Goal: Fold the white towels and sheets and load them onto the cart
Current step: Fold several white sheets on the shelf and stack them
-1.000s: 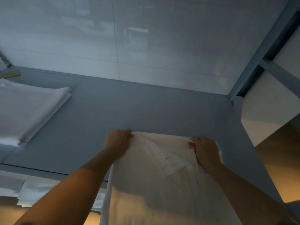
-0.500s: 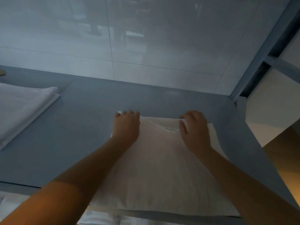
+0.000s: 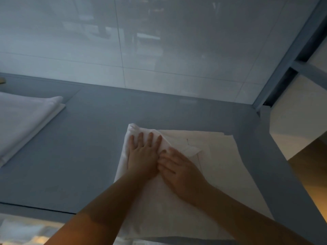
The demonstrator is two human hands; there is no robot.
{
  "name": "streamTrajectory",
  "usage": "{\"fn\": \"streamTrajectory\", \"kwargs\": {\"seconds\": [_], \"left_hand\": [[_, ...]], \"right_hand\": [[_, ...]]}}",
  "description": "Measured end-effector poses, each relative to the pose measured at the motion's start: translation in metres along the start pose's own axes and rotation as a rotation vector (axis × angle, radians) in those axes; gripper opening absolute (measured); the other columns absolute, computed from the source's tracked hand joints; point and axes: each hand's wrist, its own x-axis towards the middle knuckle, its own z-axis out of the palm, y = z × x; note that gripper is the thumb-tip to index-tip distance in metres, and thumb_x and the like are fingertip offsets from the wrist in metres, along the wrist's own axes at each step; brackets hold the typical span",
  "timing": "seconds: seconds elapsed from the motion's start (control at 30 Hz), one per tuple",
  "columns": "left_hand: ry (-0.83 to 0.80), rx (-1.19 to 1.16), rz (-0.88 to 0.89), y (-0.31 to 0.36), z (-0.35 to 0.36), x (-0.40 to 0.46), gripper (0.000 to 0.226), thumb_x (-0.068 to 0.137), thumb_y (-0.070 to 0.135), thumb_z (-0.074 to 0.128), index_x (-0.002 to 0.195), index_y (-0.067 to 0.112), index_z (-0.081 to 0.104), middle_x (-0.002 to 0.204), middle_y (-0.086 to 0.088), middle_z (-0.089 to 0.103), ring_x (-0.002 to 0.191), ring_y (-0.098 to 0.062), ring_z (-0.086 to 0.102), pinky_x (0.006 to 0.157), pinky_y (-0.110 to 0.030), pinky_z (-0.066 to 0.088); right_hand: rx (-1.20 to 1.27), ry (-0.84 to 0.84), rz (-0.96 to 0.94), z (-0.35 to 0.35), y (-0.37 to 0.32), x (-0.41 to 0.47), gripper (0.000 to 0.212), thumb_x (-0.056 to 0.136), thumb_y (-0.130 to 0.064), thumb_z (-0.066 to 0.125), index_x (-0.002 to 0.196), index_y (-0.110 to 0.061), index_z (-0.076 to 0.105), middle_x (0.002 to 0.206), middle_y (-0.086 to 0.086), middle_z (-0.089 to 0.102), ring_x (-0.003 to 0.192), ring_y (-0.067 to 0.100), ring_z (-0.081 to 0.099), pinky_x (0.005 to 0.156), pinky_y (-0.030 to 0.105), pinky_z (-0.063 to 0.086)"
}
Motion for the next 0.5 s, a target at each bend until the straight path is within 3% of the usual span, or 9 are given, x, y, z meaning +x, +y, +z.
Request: {"fn": "streamTrajectory", "kwargs": {"seconds": [0.07,0.13,0.2,0.3,0.4,0.5], "left_hand": [[0.015,-0.005,-0.007,0.000,0.001,0.004,0.060,0.098,0.051,0.014,0.153,0.029,0.002,0.161,-0.003,0.003,0.147,-0.035,0.000,0.114,-0.058,-0.006],[0.031,-0.050,-0.046,0.001,0.000,0.007,0.056,0.099,0.047,0.016,0.152,0.032,0.009,0.161,0.000,0.008,0.147,-0.031,0.002,0.114,-0.055,-0.008],[0.072,-0.104,-0.087,0.001,0.000,0.011,0.052,0.100,0.041,0.018,0.151,0.034,0.017,0.160,0.004,0.016,0.147,-0.027,0.006,0.113,-0.053,-0.010],[0.103,-0.131,-0.100,-0.003,0.001,0.019,0.050,0.098,0.032,0.025,0.147,0.032,0.030,0.156,0.005,0.028,0.146,-0.025,0.015,0.112,-0.051,-0.008],[0.159,-0.196,-0.088,-0.007,0.001,0.025,0.041,0.096,0.027,0.033,0.132,0.028,0.052,0.145,0.006,0.046,0.141,-0.021,0.030,0.114,-0.049,-0.002],[0.201,-0.327,-0.035,-0.008,-0.006,0.027,0.027,0.096,0.020,0.038,0.106,0.022,0.063,0.123,0.004,0.063,0.130,-0.019,0.045,0.116,-0.046,0.002]], "right_hand": [[0.221,-0.003,0.031,-0.002,0.000,-0.006,0.027,0.096,-0.020,0.051,0.108,-0.007,0.071,0.117,0.012,0.066,0.107,0.027,0.061,0.101,0.034,0.044],[0.340,-0.118,0.177,-0.003,0.012,-0.013,0.033,0.097,-0.026,0.050,0.126,-0.019,0.063,0.133,0.008,0.058,0.122,0.023,0.053,0.106,0.033,0.039],[0.192,-0.317,0.326,0.002,0.031,-0.017,0.044,0.100,-0.040,0.037,0.144,-0.033,0.039,0.152,-0.001,0.036,0.142,0.016,0.027,0.117,0.035,0.019],[0.003,-0.490,0.599,0.013,0.072,-0.020,0.055,0.098,-0.056,0.019,0.150,-0.041,0.010,0.161,-0.009,0.002,0.147,0.012,-0.002,0.119,0.040,-0.002],[-0.019,-0.571,0.882,0.010,0.109,-0.026,0.057,0.098,-0.056,0.013,0.151,-0.038,0.001,0.161,-0.005,-0.005,0.148,0.017,-0.003,0.118,0.048,-0.001],[-0.137,-0.586,1.007,-0.002,0.110,-0.024,0.056,0.101,-0.049,0.013,0.153,-0.030,0.007,0.161,-0.001,-0.002,0.148,0.021,-0.003,0.117,0.053,-0.003]]}}
